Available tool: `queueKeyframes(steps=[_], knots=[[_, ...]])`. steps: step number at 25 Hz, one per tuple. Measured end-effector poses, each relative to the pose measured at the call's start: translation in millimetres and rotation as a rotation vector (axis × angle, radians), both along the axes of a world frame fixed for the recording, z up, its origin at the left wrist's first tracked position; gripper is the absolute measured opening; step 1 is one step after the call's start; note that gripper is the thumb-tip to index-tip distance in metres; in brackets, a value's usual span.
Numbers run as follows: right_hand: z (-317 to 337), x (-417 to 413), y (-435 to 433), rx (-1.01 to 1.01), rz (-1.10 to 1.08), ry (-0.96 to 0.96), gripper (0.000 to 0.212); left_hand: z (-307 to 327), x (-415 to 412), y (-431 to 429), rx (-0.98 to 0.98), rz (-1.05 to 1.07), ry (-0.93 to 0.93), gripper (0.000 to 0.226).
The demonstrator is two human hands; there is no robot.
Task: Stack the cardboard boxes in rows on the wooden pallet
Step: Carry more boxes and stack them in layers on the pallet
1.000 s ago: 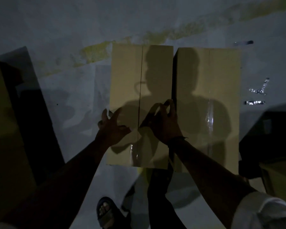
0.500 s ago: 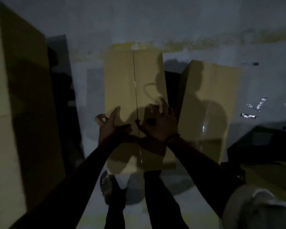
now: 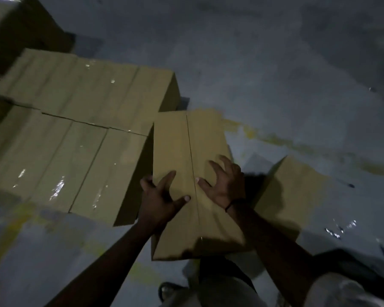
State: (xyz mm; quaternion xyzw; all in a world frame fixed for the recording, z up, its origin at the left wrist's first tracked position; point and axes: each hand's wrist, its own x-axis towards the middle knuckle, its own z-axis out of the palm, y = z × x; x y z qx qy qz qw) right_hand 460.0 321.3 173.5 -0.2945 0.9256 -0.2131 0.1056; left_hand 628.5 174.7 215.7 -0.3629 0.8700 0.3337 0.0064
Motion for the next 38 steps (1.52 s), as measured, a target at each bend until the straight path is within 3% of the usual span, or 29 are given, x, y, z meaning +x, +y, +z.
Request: queueKeyframes(steps=[3, 12, 17, 26, 38], knots=[[45, 68, -30, 0.0, 0.082, 0.021, 0.077, 42, 81, -14, -0.087, 0.08, 0.101, 0.093], [126, 274, -136, -0.193, 0.293, 0.094, 0.075, 129, 300, -63, -0.225, 0.364, 0.063, 0.099], [150, 344, -186, -0.226, 0.377, 0.107, 0.074, 158, 373, -97, -0.285, 0.423, 0.022, 0.098], [129, 398, -296, -0.215, 0.388, 0.111, 0.074, 140, 430, -211, -0.222, 0.428, -0.051, 0.102], [111, 433, -531, -0.119, 0.353, 0.057, 0.072, 124, 462, -455, -0.152, 0.389, -0.102, 0.106]])
